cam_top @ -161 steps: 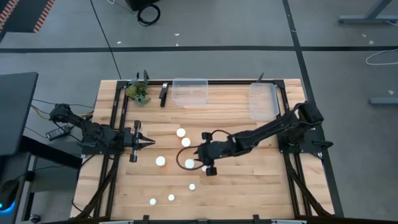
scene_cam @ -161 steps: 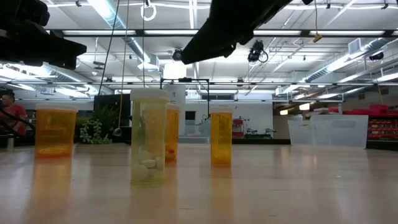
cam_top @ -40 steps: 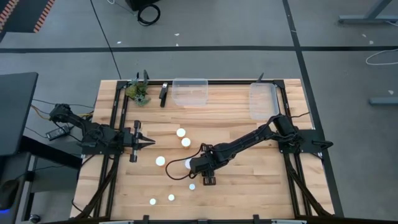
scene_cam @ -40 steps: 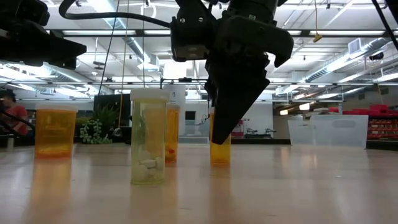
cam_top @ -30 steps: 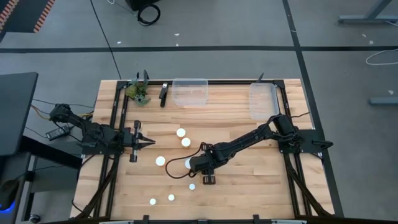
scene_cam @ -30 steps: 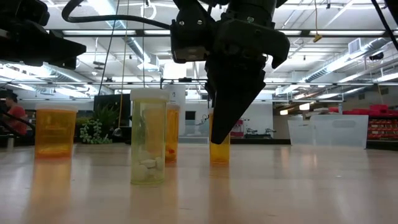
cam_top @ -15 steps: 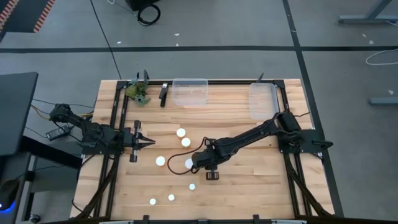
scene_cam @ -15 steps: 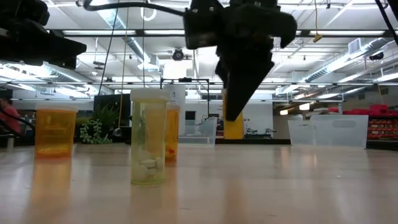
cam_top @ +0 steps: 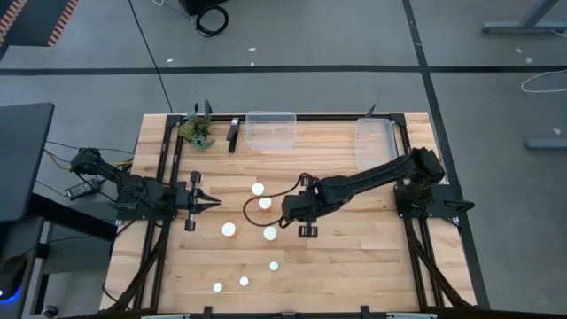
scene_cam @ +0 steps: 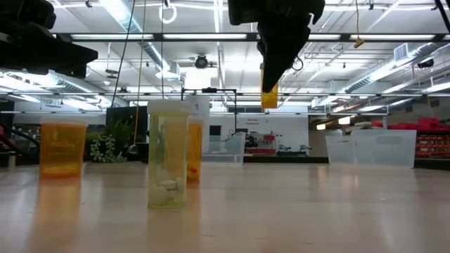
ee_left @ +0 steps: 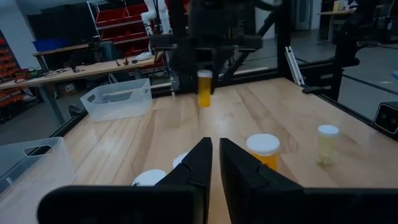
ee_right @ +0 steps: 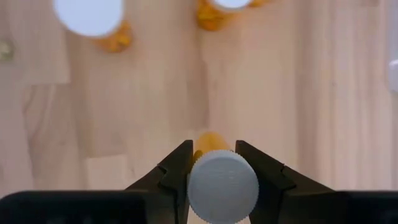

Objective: Pick and place medicine bottles into bin by pill shape (circle, oval)
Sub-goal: Put the top small orange pill bottle into the right transparent bin

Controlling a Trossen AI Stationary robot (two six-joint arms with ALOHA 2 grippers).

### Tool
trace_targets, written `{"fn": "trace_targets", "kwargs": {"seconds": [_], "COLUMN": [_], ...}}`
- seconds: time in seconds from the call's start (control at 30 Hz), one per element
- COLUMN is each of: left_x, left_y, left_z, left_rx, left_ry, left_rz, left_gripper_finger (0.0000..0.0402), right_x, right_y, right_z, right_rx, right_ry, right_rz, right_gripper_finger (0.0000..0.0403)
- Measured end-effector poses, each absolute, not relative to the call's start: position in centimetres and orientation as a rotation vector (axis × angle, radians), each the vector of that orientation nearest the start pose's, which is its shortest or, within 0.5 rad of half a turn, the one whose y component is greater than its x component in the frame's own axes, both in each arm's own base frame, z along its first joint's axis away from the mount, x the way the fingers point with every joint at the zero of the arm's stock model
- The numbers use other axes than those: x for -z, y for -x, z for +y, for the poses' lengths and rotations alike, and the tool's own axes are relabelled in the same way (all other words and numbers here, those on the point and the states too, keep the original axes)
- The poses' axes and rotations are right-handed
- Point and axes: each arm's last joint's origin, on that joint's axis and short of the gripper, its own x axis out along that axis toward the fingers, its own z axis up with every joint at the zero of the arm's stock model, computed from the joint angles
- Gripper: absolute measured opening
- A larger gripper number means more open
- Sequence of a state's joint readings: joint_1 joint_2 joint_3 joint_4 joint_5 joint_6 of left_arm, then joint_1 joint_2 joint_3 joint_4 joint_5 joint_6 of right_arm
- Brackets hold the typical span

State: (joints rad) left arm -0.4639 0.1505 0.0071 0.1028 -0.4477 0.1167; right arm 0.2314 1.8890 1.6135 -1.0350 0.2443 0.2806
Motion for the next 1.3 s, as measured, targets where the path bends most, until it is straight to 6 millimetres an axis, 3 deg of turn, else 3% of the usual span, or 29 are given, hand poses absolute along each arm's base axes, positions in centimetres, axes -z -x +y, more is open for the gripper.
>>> {"fn": "trace_targets", "kwargs": {"seconds": [0.37,0.8,1.3], "left_x": [-16.4,-16.4,-16.4], "left_y": [-9.8,-9.8,-9.8], "left_z": [-3.5,-3.5,-3.5], "left_rx": [0.018,0.018,0.018], "left_ry": [-0.134,-0.134,-0.134], "left_rz": [0.036,0.035,0.035], "left_gripper_finger": [0.003,0.0037,0.0032], "right_x": [-26.9,-27.5,-30.3], "right_y": [-35.7,-33.7,-23.3], "right_z": [4.8,-1.3,-8.4], "right_rx": [0.305,0.467,0.75], "right_ry": [0.08,0.042,-0.235], "right_rz": [1.309,1.455,1.234], "right_gripper_finger": [0.0123,0.0123,0.0124]}}
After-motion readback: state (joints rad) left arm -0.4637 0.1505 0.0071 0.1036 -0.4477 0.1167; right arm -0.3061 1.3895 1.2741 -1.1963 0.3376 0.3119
